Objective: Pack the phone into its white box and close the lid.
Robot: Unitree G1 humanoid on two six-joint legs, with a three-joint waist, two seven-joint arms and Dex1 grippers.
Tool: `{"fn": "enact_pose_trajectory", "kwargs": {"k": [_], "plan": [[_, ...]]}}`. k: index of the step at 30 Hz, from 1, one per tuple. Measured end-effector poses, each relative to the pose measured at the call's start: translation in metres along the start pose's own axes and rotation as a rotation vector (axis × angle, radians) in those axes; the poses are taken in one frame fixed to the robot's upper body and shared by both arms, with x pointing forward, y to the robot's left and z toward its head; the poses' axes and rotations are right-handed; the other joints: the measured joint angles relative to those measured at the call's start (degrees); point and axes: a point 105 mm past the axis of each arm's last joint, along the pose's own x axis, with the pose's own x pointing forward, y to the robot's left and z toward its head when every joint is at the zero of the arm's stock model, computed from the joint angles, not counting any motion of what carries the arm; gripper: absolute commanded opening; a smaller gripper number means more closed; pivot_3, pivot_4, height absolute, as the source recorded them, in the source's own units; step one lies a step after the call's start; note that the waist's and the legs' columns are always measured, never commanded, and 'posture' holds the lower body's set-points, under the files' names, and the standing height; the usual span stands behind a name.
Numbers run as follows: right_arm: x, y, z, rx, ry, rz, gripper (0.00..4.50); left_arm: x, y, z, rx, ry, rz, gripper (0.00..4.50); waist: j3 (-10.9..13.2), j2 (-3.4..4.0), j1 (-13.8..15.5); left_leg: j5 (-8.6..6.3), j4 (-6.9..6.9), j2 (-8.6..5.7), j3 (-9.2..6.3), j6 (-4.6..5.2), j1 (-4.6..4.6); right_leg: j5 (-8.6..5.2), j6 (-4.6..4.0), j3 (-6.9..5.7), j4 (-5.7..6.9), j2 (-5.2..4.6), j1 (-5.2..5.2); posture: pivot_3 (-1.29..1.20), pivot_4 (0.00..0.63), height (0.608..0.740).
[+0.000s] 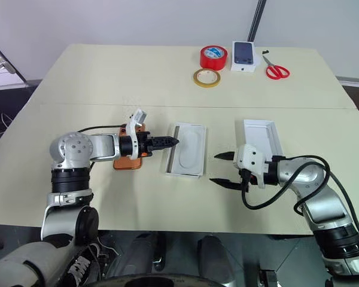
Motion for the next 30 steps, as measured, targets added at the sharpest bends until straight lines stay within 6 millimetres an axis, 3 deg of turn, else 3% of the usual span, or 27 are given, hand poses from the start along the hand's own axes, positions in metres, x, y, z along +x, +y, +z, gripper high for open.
{"fn": "enact_pose_trajectory", "kwargs": {"k": [2,7,10,16,19,24,30], "plan": [[0.004,-0.01,0.01,0.021,-0.056,-0.03,2.62,-0.003,0.002,0.005,0.033,-0.017,0.019,2.87,0.01,0.0,0.02,0.0,-0.01,0.01,0.0,-0.01,-0.01,0.0,0.0,0.0,0.01,0.01,-0.03,0.0,0.15,0.74],[0.014,-0.023,0.025,0.024,-0.127,-0.077,0.07,-0.019,0.002,0.029,0.17,-0.164,0.052,2.87,0.01,0.01,0.04,0.06,0.01,0.01,0.0,-0.1,-0.1,0.0,0.0,0.01,-0.01,-0.02,-0.09,0.0,0.15,0.74],[0.032,-0.022,0.023,-0.015,-0.103,-0.075,0.07,-0.038,0.006,0.035,0.41,-0.263,0.113,2.87,-0.01,0.03,-0.26,0.16,-0.12,0.01,0.07,-0.28,-0.1,0.0,-0.03,0.09,-0.03,-0.03,-0.18,0.0,0.15,0.74],[0.07,-0.006,-0.004,-0.128,0.054,0.014,0.07,-0.067,0.031,0.017,0.717,-0.249,0.182,2.87,0.01,0.07,0.11,0.11,-0.27,0.0,0.08,-0.14,-0.31,0.07,-0.17,0.09,-0.01,-0.08,-0.54,0.0,0.15,0.74],[0.079,-0.008,-0.007,-0.183,0.094,0.027,0.07,-0.071,0.038,0.02,0.757,-0.287,0.197,2.87,0.01,0.07,0.45,0.09,-0.21,-0.01,0.08,-0.1,-0.34,0.07,-0.18,0.08,-0.03,-0.14,-0.53,0.0,0.15,0.74],[0.088,-0.013,-0.006,-0.271,0.126,0.071,0.07,-0.066,0.052,0.008,0.759,-0.303,0.25,2.87,0.01,0.06,-0.05,0.08,-0.23,-0.01,0.06,-0.07,-0.37,0.08,-0.17,0.06,0.0,-0.13,-0.59,0.0,0.15,0.74],[0.109,-0.005,-0.004,-0.335,0.123,0.149,0.07,-0.067,0.05,0.003,0.742,-0.322,0.248,2.87,0.0,0.06,-0.3,0.08,-0.23,0.03,0.06,-0.07,-0.33,0.08,-0.16,0.05,0.05,-0.06,-0.56,0.0,0.15,0.74]]}}
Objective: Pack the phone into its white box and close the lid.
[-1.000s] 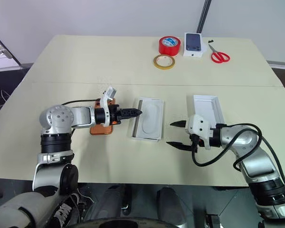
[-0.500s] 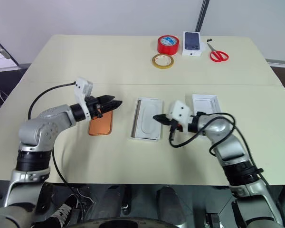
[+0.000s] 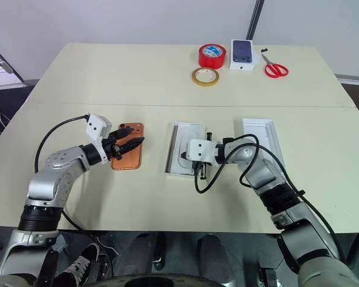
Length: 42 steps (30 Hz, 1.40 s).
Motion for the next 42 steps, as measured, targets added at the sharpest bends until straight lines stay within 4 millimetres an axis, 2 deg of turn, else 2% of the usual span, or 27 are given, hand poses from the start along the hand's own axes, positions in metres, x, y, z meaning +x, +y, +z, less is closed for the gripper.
{"fn": "enact_pose_trajectory", "kwargs": {"k": [3,7,13,16,19,22,25,27,30,31,35,42], "plan": [[0.006,-0.001,0.003,-0.013,-0.012,0.011,0.07,-0.004,0.0,-0.004,-0.019,0.005,0.01,2.87,-0.01,-0.01,0.0,0.0,0.0,0.02,-0.01,0.0,0.01,0.0,0.0,-0.02,0.01,0.02,0.01,0.0,0.15,0.74],[0.017,-0.002,0.01,-0.017,-0.035,0.017,0.07,-0.007,0.001,0.003,-0.017,-0.023,0.022,2.87,-0.01,-0.01,-0.24,0.0,0.01,0.04,-0.01,0.0,0.02,0.0,0.0,-0.01,0.04,0.07,0.0,0.0,0.15,0.74],[0.025,-0.001,0.014,0.004,-0.06,0.022,0.07,-0.01,0.002,0.001,-0.031,-0.015,0.037,2.87,-0.01,-0.01,-0.16,0.0,-0.01,0.07,-0.01,-0.01,0.02,0.0,0.0,-0.01,0.05,0.11,-0.03,0.0,0.15,0.74],[0.023,-0.001,0.012,-0.007,-0.058,0.025,0.07,-0.013,-0.001,-0.005,-0.101,0.033,0.008,2.87,-0.01,-0.01,-0.11,0.0,0.0,0.07,-0.01,-0.01,0.01,0.0,0.0,-0.01,0.06,0.1,-0.02,0.0,0.15,0.74],[0.02,-0.004,0.011,0.003,-0.061,0.012,0.07,-0.026,-0.004,-0.007,-0.237,0.089,-0.047,2.87,0.0,0.0,-0.15,0.0,0.0,0.07,-0.02,-0.01,0.01,0.0,0.0,-0.01,0.07,0.1,-0.03,0.0,0.15,0.74],[0.016,-0.015,0.013,0.081,-0.091,-0.036,0.07,-0.043,0.011,0.0,-0.348,0.086,-0.016,2.87,0.01,0.0,-0.2,0.0,0.0,0.07,-0.04,-0.01,0.01,0.0,0.0,-0.01,0.08,0.1,-0.07,0.0,0.15,0.74],[0.017,-0.029,0.035,0.101,-0.172,-0.09,0.07,-0.06,0.031,0.003,-0.389,0.081,0.052,2.87,0.02,0.02,-0.35,0.01,-0.06,0.07,-0.03,-0.02,0.01,0.0,0.0,0.0,0.09,0.11,-0.12,0.0,0.15,0.74],[0.022,-0.034,0.055,0.102,-0.243,-0.099,0.07,-0.065,0.039,0.0,-0.434,0.085,0.087,2.87,0.01,0.01,-0.24,0.01,-0.08,0.07,-0.04,-0.03,0.01,0.0,0.0,-0.02,0.08,0.11,-0.12,0.0,0.15,0.74],[0.041,-0.031,0.081,0.082,-0.299,-0.086,0.07,-0.071,0.042,-0.021,-0.558,0.18,0.119,2.87,0.01,0.01,-0.27,0.02,-0.08,0.05,-0.03,-0.05,0.01,0.0,0.0,-0.01,0.12,0.1,-0.15,0.0,0.15,0.74],[0.048,-0.029,0.084,0.07,-0.29,-0.08,0.07,-0.072,0.04,-0.028,-0.577,0.21,0.118,2.87,0.01,0.0,-0.28,0.02,-0.08,0.05,-0.04,-0.05,0.0,0.0,0.0,0.0,0.11,0.1,-0.16,0.0,0.15,0.74],[0.076,-0.024,0.078,0.012,-0.153,-0.053,0.07,-0.068,0.037,-0.03,-0.629,0.234,0.137,2.87,0.0,0.01,0.02,0.03,-0.04,0.02,-0.05,-0.08,0.09,0.0,0.0,-0.02,0.12,0.05,-0.19,0.0,0.15,0.74],[0.092,-0.015,0.069,-0.052,-0.018,0.017,0.07,-0.06,0.034,-0.029,-0.704,0.201,0.155,2.87,-0.04,0.01,0.26,0.03,-0.04,-0.03,-0.11,-0.09,0.11,0.0,0.0,-0.08,0.11,0.0,-0.19,0.0,0.15,0.74]]}}
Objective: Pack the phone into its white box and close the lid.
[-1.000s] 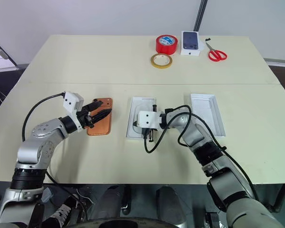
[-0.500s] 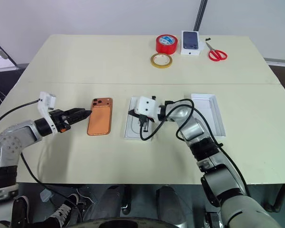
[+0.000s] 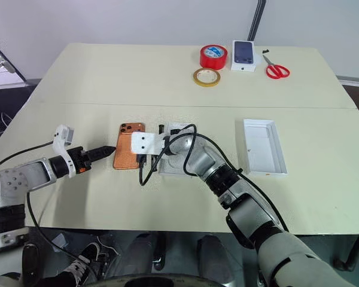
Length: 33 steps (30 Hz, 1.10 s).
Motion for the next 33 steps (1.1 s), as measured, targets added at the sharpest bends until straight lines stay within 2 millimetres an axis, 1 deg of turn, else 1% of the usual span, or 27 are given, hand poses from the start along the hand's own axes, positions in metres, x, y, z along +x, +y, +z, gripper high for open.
{"fn": "enact_pose_trajectory", "kwargs": {"k": [5,9,11,17,22,26,30,33], "plan": [[-0.006,-0.008,-0.005,-0.066,0.063,0.001,0.07,0.007,-0.003,0.0,-0.017,-0.011,0.002,2.87,-0.01,0.0,0.0,0.01,0.0,-0.02,-0.02,-0.01,0.0,0.0,0.0,-0.02,0.0,-0.01,0.01,0.0,0.15,0.74],[-0.009,-0.011,-0.015,-0.044,0.114,-0.001,0.07,0.01,-0.006,0.0,-0.021,-0.012,0.0,2.87,-0.01,0.0,-0.03,0.02,-0.01,-0.02,-0.03,-0.03,0.0,0.0,0.0,-0.02,0.0,-0.01,0.01,0.0,0.15,0.74],[-0.01,-0.012,-0.016,-0.036,0.126,0.0,0.07,0.013,-0.008,0.0,-0.026,-0.005,-0.002,2.87,-0.02,0.0,-0.03,0.02,-0.01,-0.03,-0.03,-0.03,0.01,0.0,0.0,-0.02,0.0,-0.01,0.01,0.0,0.15,0.74],[-0.004,-0.009,-0.014,-0.016,0.12,0.002,0.07,0.02,-0.014,-0.001,-0.04,0.007,-0.012,2.87,-0.05,0.02,-0.02,0.02,-0.01,-0.04,-0.04,-0.04,0.02,0.0,0.0,-0.02,0.0,-0.02,0.03,0.0,0.15,0.74],[-0.001,-0.009,-0.014,-0.007,0.117,-0.009,0.07,0.024,-0.018,-0.002,-0.072,0.056,-0.013,2.87,-0.18,0.03,-0.11,0.02,-0.1,-0.11,-0.05,-0.04,0.17,0.0,0.0,-0.02,-0.03,-0.04,0.11,0.0,0.15,0.74],[0.0,-0.008,-0.016,-0.001,0.12,-0.012,0.07,0.036,-0.032,-0.006,-0.14,0.123,-0.073,2.87,-0.24,0.02,0.06,0.04,-0.16,-0.13,-0.06,-0.08,0.31,0.0,0.0,-0.03,-0.04,-0.04,0.24,0.0,0.15,0.74],[0.001,-0.008,-0.015,-0.003,0.115,-0.012,0.07,0.045,-0.048,-0.015,-0.18,0.181,-0.143,2.87,-0.25,0.0,-0.15,0.08,-0.24,-0.12,-0.05,-0.13,0.3,0.0,0.01,-0.02,-0.04,-0.02,0.22,0.0,0.15,0.74],[0.001,-0.007,-0.015,-0.002,0.115,-0.014,0.07,0.045,-0.048,-0.015,-0.182,0.183,-0.139,2.87,-0.25,0.0,-0.31,0.16,-0.39,-0.12,-0.05,-0.26,0.31,0.0,0.0,0.0,-0.04,-0.01,0.24,0.0,0.15,0.74]]}}
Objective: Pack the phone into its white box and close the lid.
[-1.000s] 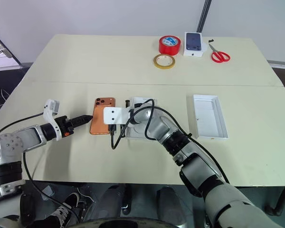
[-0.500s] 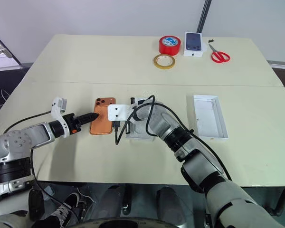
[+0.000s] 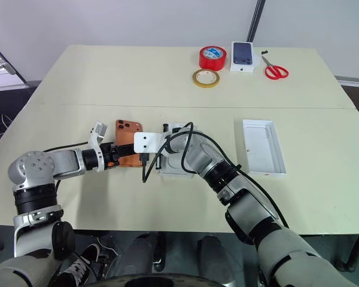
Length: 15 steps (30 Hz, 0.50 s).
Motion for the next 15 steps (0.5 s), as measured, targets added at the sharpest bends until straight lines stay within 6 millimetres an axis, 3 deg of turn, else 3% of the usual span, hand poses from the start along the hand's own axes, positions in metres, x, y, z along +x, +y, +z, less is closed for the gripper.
{"fn": "enact_pose_trajectory", "kwargs": {"k": [14,15], "plan": [[0.0,0.002,0.001,0.002,-0.006,0.003,0.07,-0.022,0.013,0.001,-0.045,-0.039,-0.003,2.87,0.0,-0.01,-0.88,0.18,-0.2,0.07,0.02,-0.31,0.0,0.0,-0.01,0.06,0.0,0.07,-0.05,0.0,0.15,0.74],[0.0,0.002,0.001,0.002,-0.006,0.003,0.02,-0.023,0.013,0.0,-0.049,-0.042,-0.006,2.62,0.0,-0.01,-0.95,0.18,-0.2,0.07,0.02,-0.3,0.0,0.0,-0.01,0.06,0.0,0.06,-0.05,0.0,0.15,0.74]]}}
